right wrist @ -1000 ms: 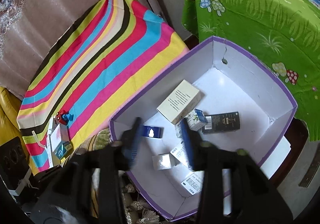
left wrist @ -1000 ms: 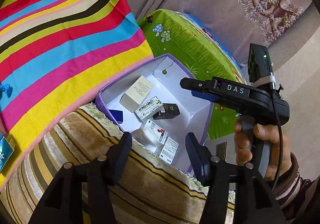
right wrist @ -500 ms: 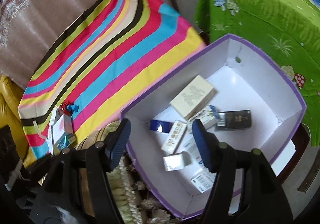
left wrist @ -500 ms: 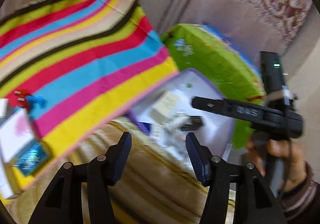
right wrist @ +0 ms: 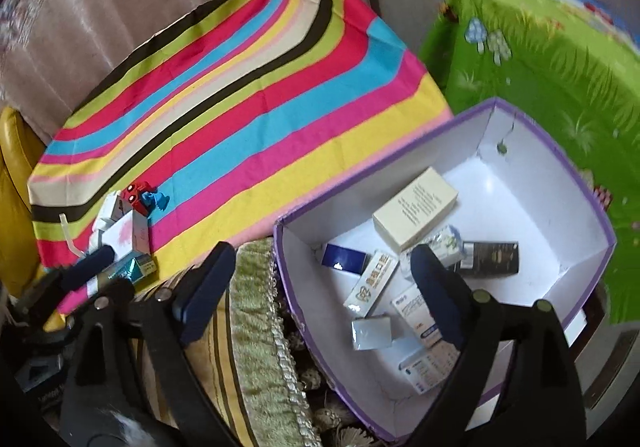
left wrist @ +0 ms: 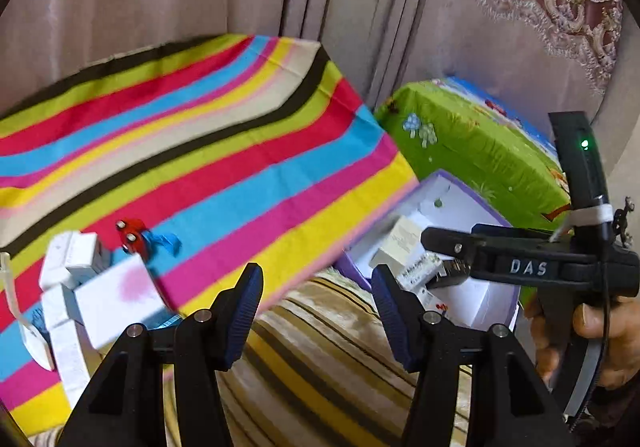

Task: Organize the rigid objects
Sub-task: 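Open both tools to release the dental box and blue cube into the storage box, then withdraw both tools from the storage box back over the pile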

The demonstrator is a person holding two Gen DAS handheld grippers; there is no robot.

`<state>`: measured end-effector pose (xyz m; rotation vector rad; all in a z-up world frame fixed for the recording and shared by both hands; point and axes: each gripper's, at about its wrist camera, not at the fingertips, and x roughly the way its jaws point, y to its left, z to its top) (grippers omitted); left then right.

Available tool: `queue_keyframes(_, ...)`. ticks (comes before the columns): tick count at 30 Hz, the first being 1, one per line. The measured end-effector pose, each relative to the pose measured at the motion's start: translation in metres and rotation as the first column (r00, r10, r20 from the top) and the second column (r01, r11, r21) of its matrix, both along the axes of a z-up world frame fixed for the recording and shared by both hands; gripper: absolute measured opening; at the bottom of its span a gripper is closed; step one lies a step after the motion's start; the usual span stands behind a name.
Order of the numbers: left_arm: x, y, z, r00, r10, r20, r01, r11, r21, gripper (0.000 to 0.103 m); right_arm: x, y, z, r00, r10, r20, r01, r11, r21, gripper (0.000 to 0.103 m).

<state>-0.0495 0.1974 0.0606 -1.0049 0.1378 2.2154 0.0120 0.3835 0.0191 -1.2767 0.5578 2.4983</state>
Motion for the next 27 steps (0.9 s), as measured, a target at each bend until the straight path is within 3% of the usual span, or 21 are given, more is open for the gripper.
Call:
queue_keyframes(7,-0.007,-0.017,0.002,0.994,0.074,-0.077,-0.078,0.996,-0.051,0.058,-0.015,-0.025,0.008,0.997,0.064,0.042,-0.069,0.990,0.123,0.092)
queue_keyframes(14,-0.017,-0.044,0.006,0.972,0.166,-0.164,-0.180,0.981,-0.074,0.058,-0.024,-0.047,0.016,0.997,0.057,0.046,-0.066,0.973,0.221,0.093)
queue_keyframes(21,-0.029,-0.074,0.007,0.954,0.238,-0.182,-0.252,0.966,-0.054,0.058,-0.036,-0.068,0.022,0.994,0.104,0.026,-0.107,0.970,0.219,0.093)
queue_keyframes(27,-0.037,-0.098,0.004,0.941,0.291,-0.169,-0.301,0.953,-0.036,0.058,-0.049,-0.095,0.018,0.976,0.218,0.002,-0.215,0.963,0.159,0.093)
